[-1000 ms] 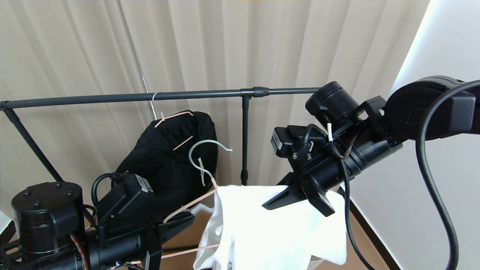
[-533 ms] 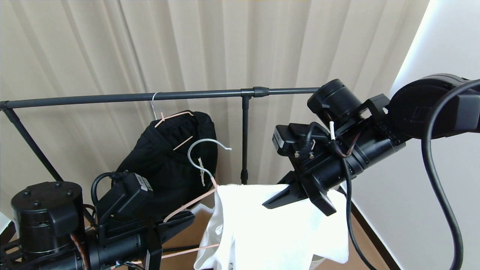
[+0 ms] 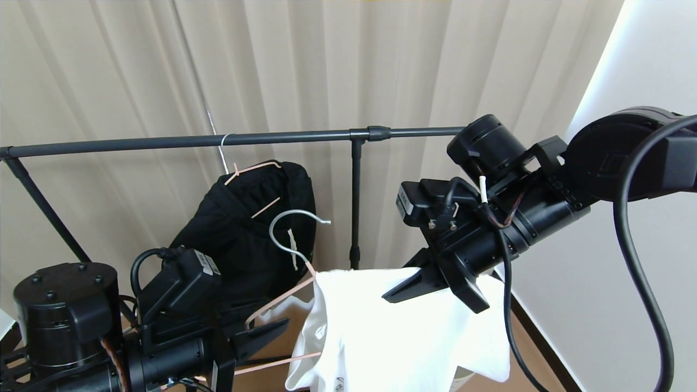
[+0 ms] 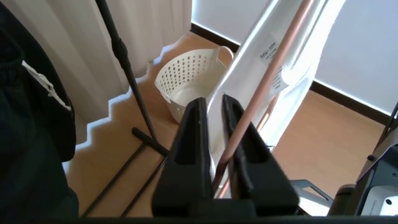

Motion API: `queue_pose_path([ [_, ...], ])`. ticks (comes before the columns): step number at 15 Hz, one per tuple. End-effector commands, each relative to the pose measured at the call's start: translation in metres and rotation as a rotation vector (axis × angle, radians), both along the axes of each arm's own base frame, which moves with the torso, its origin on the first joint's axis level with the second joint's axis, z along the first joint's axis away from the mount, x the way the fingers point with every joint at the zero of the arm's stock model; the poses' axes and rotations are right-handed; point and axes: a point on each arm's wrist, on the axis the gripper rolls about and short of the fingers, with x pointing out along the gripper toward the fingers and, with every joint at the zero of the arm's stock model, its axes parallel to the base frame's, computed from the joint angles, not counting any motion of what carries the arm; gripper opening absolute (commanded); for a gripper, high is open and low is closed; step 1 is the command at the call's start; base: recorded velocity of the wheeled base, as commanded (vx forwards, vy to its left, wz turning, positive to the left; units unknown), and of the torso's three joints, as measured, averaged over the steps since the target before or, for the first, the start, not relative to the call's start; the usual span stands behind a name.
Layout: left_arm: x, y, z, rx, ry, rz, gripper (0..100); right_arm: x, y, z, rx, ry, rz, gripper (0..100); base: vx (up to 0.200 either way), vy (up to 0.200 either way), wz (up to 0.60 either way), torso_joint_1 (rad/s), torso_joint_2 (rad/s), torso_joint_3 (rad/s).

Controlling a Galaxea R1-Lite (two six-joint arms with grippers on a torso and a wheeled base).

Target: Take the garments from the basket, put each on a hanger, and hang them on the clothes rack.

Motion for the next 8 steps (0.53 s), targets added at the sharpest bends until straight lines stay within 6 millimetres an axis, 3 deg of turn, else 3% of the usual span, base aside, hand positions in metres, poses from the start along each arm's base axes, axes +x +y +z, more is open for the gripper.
queue_pose_path([
  [1, 0.0, 0.0, -0.001, 0.003, 0.005, 0.001, 100, -0.001, 0.0, 0.001, 0.003, -0.001, 0.002, 0, 0.0, 0.0, 0.0, 0.0, 0.0, 0.0],
  [5, 0.002, 0.001, 0.001, -0.013, 0.013, 0.014, 100, -0.001, -0.001, 0.0, -0.002, -0.001, -0.002, 0, 0.0, 0.0, 0.0, 0.0, 0.0, 0.0],
  [8, 0.012, 0.008, 0.014, -0.083, 0.003, 0.085, 100, -0.003, -0.005, 0.007, -0.033, -0.047, -0.039, 0, 0.0, 0.0, 0.0, 0.0, 0.0, 0.0],
])
